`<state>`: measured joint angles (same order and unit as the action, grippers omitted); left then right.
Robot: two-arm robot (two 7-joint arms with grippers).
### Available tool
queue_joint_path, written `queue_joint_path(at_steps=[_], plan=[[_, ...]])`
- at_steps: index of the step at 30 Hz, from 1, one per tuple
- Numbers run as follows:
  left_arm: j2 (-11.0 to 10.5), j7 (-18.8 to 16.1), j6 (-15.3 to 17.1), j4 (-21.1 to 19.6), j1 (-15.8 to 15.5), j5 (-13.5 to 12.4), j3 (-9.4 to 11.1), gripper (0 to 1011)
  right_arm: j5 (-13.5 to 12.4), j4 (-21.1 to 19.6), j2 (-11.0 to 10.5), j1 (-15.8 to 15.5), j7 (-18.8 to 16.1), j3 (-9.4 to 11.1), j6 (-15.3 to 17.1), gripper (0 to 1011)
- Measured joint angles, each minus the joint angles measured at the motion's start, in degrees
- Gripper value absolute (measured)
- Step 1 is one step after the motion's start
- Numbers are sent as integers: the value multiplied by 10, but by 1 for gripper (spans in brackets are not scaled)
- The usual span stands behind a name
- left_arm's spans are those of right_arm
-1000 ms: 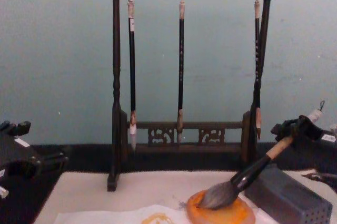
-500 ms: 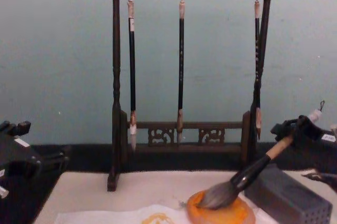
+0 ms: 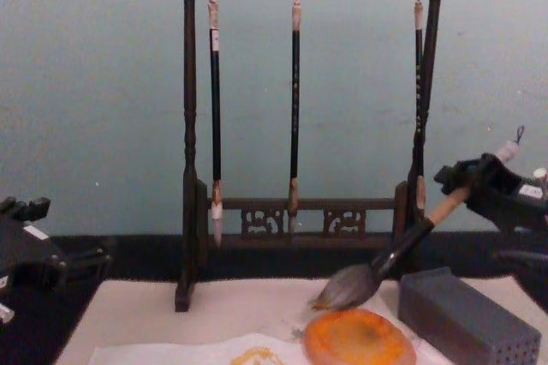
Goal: Pick up the brush from the inkstone, write on the paper, then place the brush back to its original position.
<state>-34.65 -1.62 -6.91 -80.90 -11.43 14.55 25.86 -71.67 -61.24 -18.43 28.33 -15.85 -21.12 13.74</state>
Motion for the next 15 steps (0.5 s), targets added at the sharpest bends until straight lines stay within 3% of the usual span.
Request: queue_joint_path(at_steps=[9,15], plan=[[0,0,0,0,0,0,0,1001,36,-44,-23,-7,-13,-18,-38,155],[0,0,0,0,0,0,0,1001,88,-79,-42,-12,-27,-36,-69,155]])
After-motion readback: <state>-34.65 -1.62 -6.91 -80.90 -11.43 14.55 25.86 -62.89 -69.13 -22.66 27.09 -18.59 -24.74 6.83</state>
